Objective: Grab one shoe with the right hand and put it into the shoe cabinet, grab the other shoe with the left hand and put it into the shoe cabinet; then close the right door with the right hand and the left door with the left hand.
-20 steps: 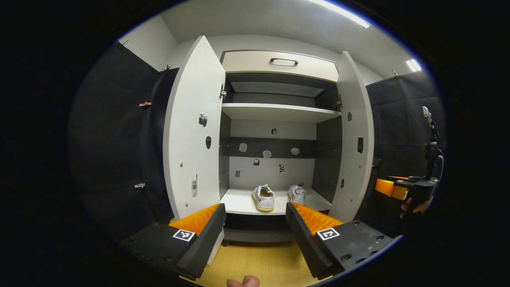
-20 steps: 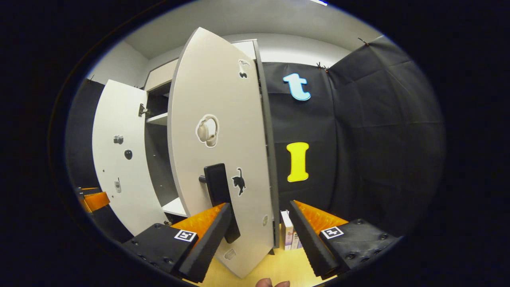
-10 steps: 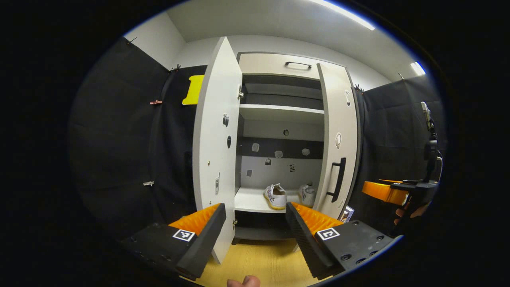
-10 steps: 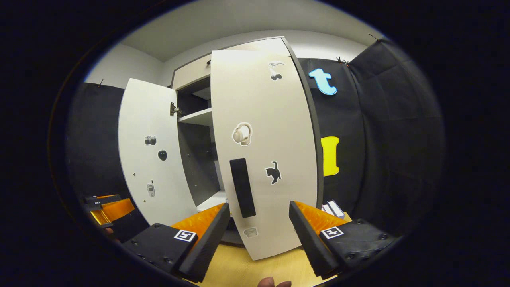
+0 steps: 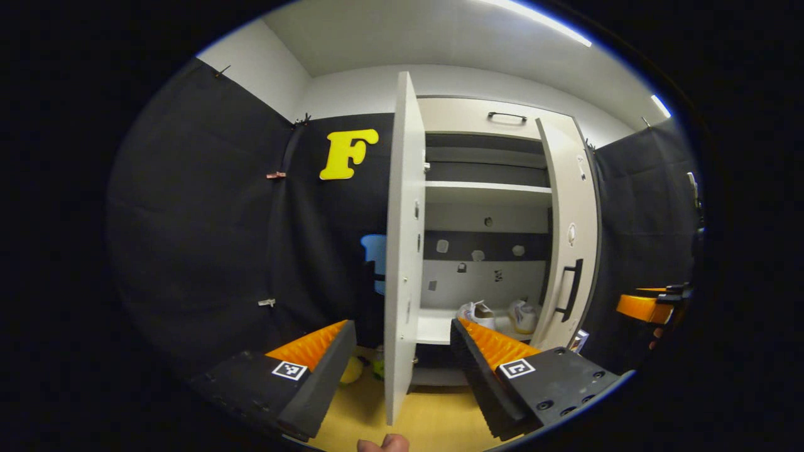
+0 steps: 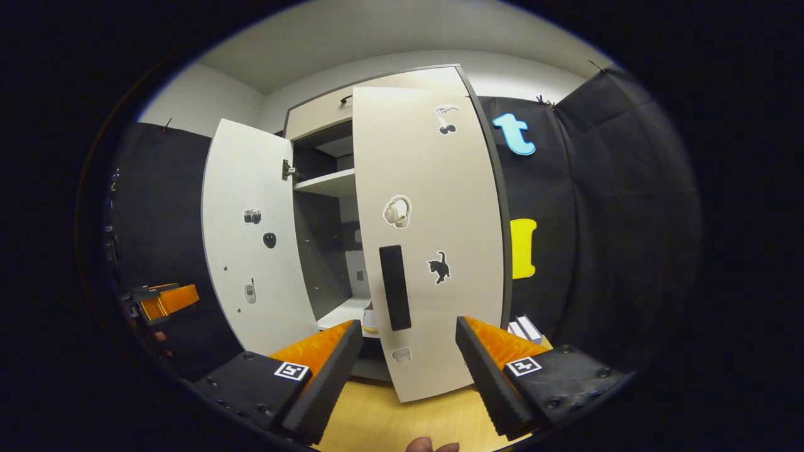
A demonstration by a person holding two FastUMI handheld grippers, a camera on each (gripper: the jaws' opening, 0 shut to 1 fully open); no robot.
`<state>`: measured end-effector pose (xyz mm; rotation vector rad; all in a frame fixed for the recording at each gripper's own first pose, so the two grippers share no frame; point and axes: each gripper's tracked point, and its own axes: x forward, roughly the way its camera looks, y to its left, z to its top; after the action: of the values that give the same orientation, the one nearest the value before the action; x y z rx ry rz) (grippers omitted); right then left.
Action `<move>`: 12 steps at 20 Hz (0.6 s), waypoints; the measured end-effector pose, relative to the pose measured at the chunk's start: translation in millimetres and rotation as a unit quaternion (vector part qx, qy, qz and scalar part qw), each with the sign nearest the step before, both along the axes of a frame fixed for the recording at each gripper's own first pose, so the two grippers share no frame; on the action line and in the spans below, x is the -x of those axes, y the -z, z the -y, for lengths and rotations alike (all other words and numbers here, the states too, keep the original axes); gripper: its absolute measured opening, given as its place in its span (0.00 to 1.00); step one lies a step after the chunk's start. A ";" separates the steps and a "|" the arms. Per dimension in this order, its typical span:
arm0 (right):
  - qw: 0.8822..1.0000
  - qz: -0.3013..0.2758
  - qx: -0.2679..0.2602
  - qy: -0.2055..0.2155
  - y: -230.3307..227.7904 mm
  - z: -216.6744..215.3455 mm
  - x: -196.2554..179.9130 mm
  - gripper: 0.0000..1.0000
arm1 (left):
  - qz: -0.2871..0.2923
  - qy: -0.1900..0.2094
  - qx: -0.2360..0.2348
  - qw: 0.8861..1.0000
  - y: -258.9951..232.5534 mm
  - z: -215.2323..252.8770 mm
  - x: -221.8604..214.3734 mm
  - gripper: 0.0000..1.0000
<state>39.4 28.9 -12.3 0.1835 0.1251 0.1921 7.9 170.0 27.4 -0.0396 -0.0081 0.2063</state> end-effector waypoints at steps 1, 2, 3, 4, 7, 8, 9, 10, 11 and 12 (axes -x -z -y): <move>1.000 0.001 0.001 0.002 -0.5 1.1 1.0 0.98 | -0.001 -0.010 -0.002 1.000 0.4 -13.9 -2.8 0.95; 1.000 0.002 0.003 0.004 -1.0 1.4 2.5 0.98 | -0.002 -0.021 -0.002 1.000 -0.2 -28.0 -6.5 0.95; 1.000 0.003 0.005 0.006 -1.3 2.2 3.6 0.98 | -0.002 -0.031 -0.004 1.000 0.5 -41.8 -10.9 0.95; 1.000 0.004 0.007 0.008 -1.7 3.0 4.7 0.98 | -0.004 -0.042 -0.003 0.999 1.6 -57.4 -17.4 0.95; 1.000 0.003 0.007 0.015 -1.9 8.7 7.6 0.97 | -0.017 -0.067 0.006 0.998 14.9 -93.1 -41.8 0.95; 1.000 0.003 0.008 0.019 0.4 10.6 3.6 0.97 | -0.023 -0.069 0.010 0.997 21.1 -99.1 -52.2 0.95; 1.000 0.003 0.010 0.022 0.4 14.0 3.2 0.98 | -0.031 -0.068 0.013 0.997 27.2 -103.6 -61.4 0.96; 1.000 0.004 0.011 0.026 -0.2 17.6 3.4 0.98 | -0.038 -0.066 0.015 0.997 33.3 -108.2 -68.6 0.96; 0.999 0.005 0.012 0.031 -1.0 21.2 3.3 0.98 | -0.042 -0.064 0.015 0.997 37.8 -111.6 -76.5 0.95; 0.999 0.005 0.012 0.035 -1.7 24.6 3.2 0.98 | -0.045 -0.062 0.013 0.997 41.4 -111.0 -80.1 0.95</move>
<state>36.1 4.3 -10.6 0.1619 0.1107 0.1211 88.0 281.0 -14.0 -0.0549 0.0816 0.3325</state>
